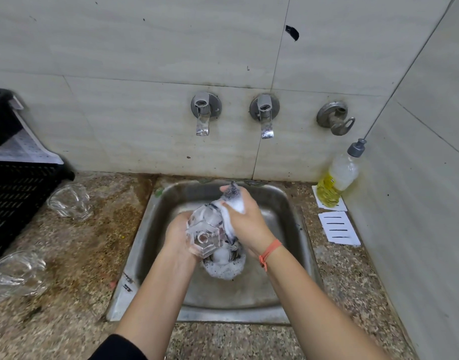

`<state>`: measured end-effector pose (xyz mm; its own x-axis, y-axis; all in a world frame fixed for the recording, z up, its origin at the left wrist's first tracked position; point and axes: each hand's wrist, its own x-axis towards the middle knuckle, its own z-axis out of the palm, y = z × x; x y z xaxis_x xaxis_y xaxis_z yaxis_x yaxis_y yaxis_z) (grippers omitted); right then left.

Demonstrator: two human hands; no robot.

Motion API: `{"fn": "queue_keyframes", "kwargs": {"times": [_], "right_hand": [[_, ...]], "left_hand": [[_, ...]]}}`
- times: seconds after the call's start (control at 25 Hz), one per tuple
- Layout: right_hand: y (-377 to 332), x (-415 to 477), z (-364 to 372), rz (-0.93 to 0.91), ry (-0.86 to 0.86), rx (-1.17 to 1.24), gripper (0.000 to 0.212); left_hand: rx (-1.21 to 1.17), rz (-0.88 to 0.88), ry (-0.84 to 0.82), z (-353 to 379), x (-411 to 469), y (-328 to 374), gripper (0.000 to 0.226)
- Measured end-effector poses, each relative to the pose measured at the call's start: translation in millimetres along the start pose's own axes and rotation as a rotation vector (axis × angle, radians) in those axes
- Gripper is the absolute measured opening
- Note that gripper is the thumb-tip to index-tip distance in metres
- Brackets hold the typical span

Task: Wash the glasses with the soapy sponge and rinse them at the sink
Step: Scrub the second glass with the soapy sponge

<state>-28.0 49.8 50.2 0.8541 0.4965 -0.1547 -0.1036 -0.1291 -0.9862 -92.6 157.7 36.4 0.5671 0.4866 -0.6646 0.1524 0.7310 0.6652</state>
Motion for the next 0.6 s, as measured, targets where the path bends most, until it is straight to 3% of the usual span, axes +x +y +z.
{"fn": "queue_keyframes", "kwargs": {"times": [0.16, 0.32, 0.44, 0.52, 0.6], "right_hand": [[-16.5, 9.9, -5.4, -0.059, -0.023, -0.246, 0.054], [-19.8, 7.1, -7.6, 0.006, -0.222, -0.126, 0.062], [-7.4, 2.2, -15.3, 0.054, -0.442, -0.078, 0.067], [-6.0, 0.0, -17.8, 0.014, -0.431, -0.093, 0.058], [-7.9, 0.0, -17.5, 0.018, -0.287, -0.025, 0.046]], "left_hand": [[0.11, -0.047, -0.17, 14.6, -1.2, 9.8, 0.032], [0.268, 0.097, -0.064, 9.6, 3.1, 23.8, 0.017], [0.234, 0.083, -0.037, -2.8, 7.8, 16.8, 0.017], [0.207, 0.042, -0.033, -5.4, 6.6, 9.4, 0.016], [0.18, 0.003, -0.051, -2.5, 0.2, 6.5, 0.015]]}}
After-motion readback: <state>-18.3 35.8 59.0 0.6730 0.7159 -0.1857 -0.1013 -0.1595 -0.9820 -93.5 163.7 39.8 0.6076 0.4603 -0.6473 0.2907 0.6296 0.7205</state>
